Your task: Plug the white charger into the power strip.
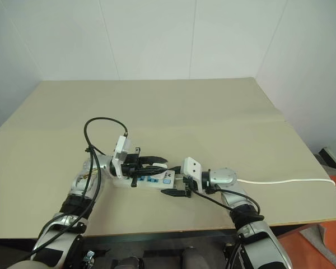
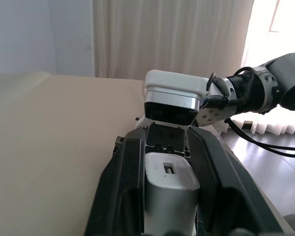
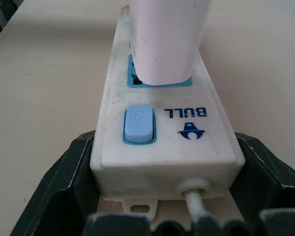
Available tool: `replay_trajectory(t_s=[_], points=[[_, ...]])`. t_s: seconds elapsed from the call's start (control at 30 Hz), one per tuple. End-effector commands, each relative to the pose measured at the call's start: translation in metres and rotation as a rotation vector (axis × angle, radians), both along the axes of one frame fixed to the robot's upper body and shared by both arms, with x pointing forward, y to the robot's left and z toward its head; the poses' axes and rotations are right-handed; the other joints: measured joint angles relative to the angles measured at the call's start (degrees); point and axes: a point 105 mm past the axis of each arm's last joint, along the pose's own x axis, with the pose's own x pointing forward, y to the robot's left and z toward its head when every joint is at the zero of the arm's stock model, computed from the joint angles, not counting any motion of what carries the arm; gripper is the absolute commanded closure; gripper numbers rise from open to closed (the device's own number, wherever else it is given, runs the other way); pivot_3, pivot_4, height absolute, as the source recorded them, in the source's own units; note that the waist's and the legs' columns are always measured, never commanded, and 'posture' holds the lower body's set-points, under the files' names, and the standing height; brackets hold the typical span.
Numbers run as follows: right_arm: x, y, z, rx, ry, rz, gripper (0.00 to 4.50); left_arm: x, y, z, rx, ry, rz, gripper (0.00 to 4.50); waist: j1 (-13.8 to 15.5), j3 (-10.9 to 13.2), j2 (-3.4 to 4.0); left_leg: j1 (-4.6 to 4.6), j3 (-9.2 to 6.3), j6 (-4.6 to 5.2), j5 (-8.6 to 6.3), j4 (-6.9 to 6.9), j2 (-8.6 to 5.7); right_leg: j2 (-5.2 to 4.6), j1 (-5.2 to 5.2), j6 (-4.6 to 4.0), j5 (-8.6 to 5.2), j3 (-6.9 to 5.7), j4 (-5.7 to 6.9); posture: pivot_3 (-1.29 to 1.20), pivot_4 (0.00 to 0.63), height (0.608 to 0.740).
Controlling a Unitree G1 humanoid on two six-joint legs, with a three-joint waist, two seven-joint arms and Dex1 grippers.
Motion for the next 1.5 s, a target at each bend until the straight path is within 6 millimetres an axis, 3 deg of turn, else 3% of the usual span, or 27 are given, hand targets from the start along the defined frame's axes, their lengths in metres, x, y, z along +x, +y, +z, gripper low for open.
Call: replay_trajectory(t_s=[0.03,0.37,1.0,1.5], points=[[-0.005,-0.006,-0.016,-0.057,0.047,-0.008,1.09,-0.003,0.006,-0.007,0.032,0.024,-0.006,3.48,0.00,-0.03,0.00,0.00,0.00,0.00,0.00,0.00,0.00,0.00,0.00,0.00,0.00,0.00,0.00,0.00,0.150,0.740],[-0.004,-0.004,-0.016,-0.055,0.047,-0.005,1.09,-0.003,0.011,-0.003,0.019,0.032,0.004,3.48,0.02,-0.08,0.01,0.02,0.00,0.00,0.00,-0.01,0.00,0.00,0.03,0.05,-0.03,0.00,-0.01,0.00,0.150,0.740],[-0.002,-0.006,-0.016,-0.062,0.045,-0.015,1.09,-0.003,-0.004,-0.005,0.009,0.037,-0.020,3.48,0.30,-0.09,0.01,0.03,0.01,0.00,0.00,-0.01,0.00,0.00,0.03,0.13,-0.08,0.01,-0.02,0.00,0.150,0.740],[-0.001,-0.009,-0.015,-0.070,0.051,-0.014,1.09,0.004,0.013,-0.023,0.081,0.059,0.039,3.48,0.38,-0.17,0.07,0.59,-0.01,0.01,-0.01,-0.15,0.04,0.04,0.80,0.19,-0.12,-0.03,-0.44,0.00,0.150,0.740]])
